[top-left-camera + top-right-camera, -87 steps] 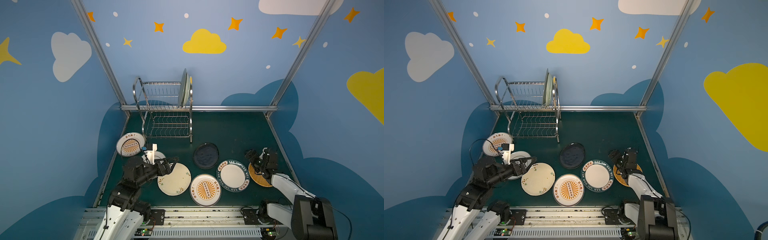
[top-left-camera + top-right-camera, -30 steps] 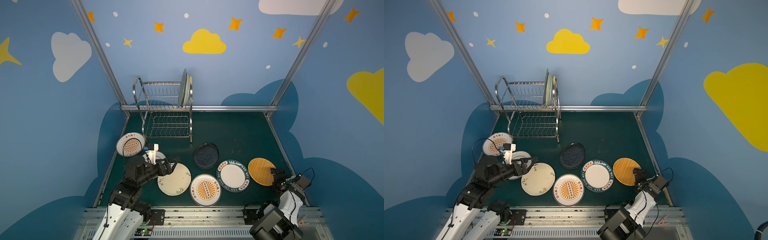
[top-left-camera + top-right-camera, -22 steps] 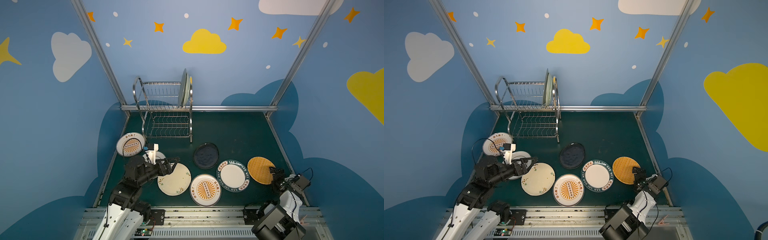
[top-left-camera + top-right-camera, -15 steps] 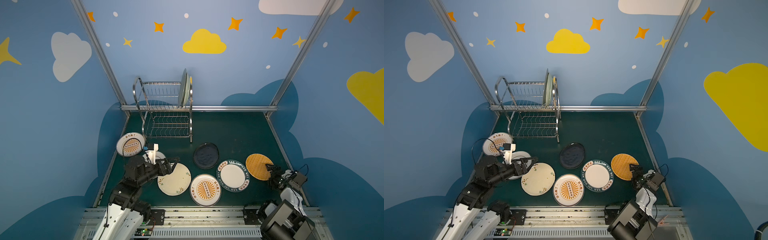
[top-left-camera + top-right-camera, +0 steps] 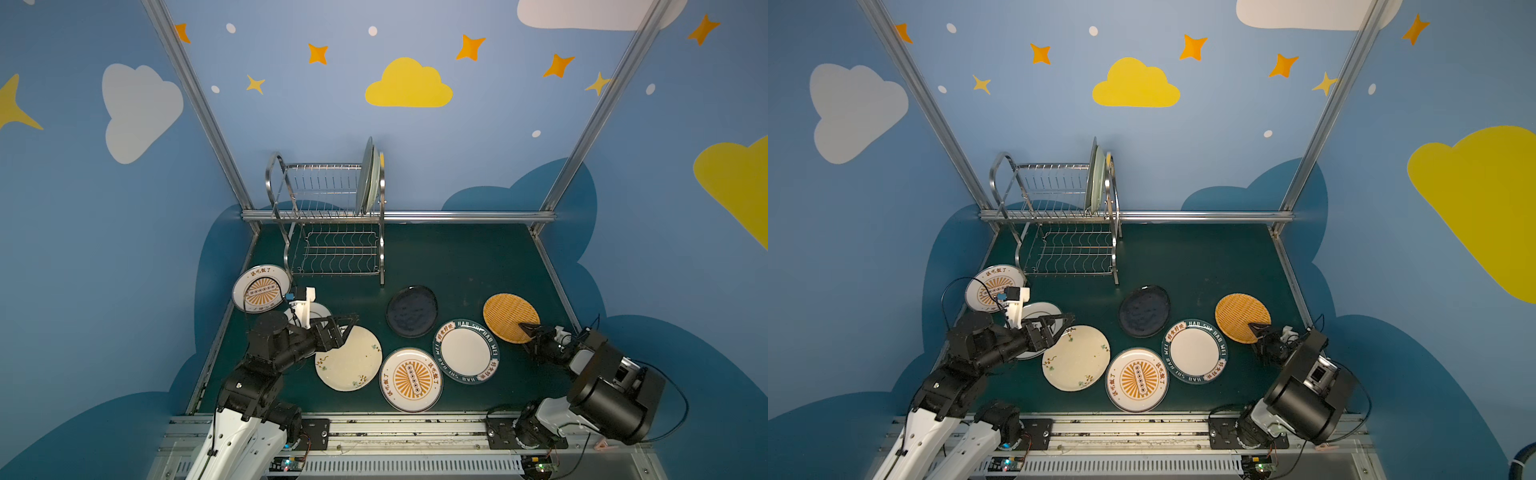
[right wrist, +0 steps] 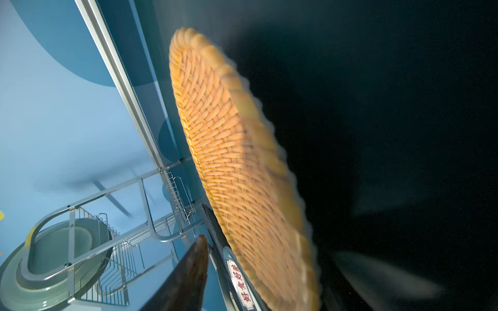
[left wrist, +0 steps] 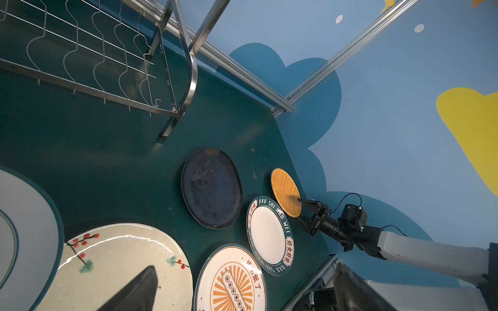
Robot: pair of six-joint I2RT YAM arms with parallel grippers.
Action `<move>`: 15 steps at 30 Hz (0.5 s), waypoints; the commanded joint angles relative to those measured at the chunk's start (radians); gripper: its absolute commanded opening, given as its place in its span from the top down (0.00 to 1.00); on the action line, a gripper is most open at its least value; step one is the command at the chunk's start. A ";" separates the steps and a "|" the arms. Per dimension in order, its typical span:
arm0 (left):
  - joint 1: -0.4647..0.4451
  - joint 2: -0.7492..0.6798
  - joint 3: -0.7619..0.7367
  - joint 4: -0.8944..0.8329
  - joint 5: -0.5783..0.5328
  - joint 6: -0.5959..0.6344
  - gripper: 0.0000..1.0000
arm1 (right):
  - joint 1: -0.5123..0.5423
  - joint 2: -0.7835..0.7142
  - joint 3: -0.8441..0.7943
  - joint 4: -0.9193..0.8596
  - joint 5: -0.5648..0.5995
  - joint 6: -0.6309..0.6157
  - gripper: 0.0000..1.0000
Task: Load the plates into the dish rack
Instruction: 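Grip the bamboo mat's rim with the right gripper and tilt it up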
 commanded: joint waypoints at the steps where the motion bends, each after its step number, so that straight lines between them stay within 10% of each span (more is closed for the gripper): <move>1: 0.004 -0.014 -0.005 0.013 -0.010 0.007 0.00 | 0.018 0.023 0.000 -0.010 0.015 0.015 0.50; 15: 0.002 -0.037 -0.005 0.007 -0.013 0.006 0.00 | 0.063 0.077 0.062 -0.079 0.081 0.025 0.63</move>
